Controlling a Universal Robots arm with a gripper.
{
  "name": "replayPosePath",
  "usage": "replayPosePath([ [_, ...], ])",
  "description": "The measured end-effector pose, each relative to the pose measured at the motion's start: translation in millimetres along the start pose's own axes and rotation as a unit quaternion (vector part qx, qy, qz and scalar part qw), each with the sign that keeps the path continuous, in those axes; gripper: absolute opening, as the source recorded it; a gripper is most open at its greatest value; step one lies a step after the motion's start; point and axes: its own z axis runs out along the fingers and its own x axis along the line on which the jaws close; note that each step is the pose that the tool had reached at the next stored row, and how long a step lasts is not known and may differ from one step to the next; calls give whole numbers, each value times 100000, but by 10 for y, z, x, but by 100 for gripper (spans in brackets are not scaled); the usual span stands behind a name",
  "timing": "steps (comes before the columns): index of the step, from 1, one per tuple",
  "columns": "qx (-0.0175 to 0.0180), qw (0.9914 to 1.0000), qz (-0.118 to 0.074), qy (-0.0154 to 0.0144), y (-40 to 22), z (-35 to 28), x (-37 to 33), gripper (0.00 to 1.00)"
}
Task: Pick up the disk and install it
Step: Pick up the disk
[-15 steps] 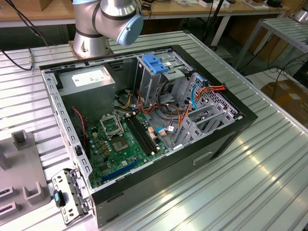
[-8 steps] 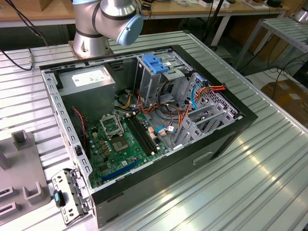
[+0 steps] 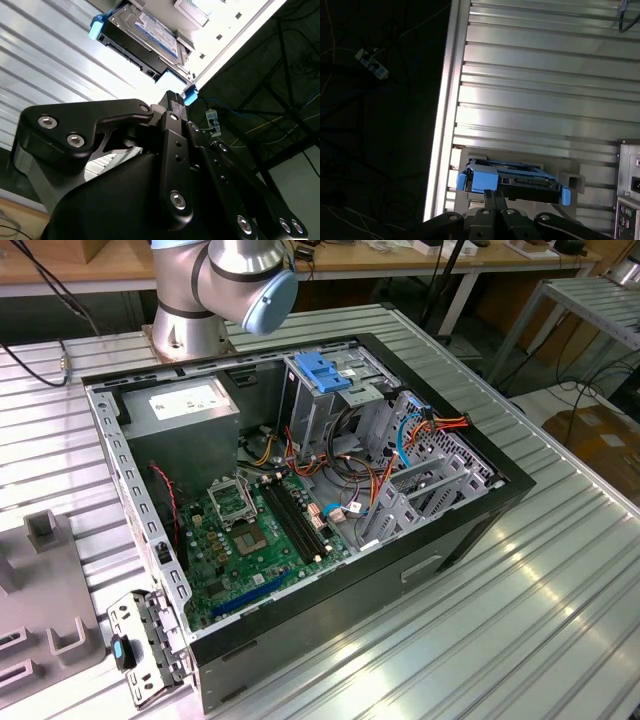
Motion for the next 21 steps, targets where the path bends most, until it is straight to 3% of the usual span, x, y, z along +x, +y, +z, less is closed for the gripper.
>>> replayPosePath([
  [3, 50, 99956, -2966, 178, 0, 1, 0, 10],
  [8, 131, 99700, -7719, 474, 0, 2, 0, 10],
  [10, 170, 99503, -9933, 611, 0, 2, 0, 10],
  [15, 230, 99103, -13335, 818, 0, 2, 0, 10],
  [16, 249, 98954, -14399, 883, 0, 2, 0, 10],
  [18, 270, 98754, -15704, 963, 0, 2, 0, 10],
  [20, 312, 98353, -18037, 1107, 0, 3, 0, 10],
  [21, 324, 98231, -18690, 1149, 0, 3, 0, 10],
])
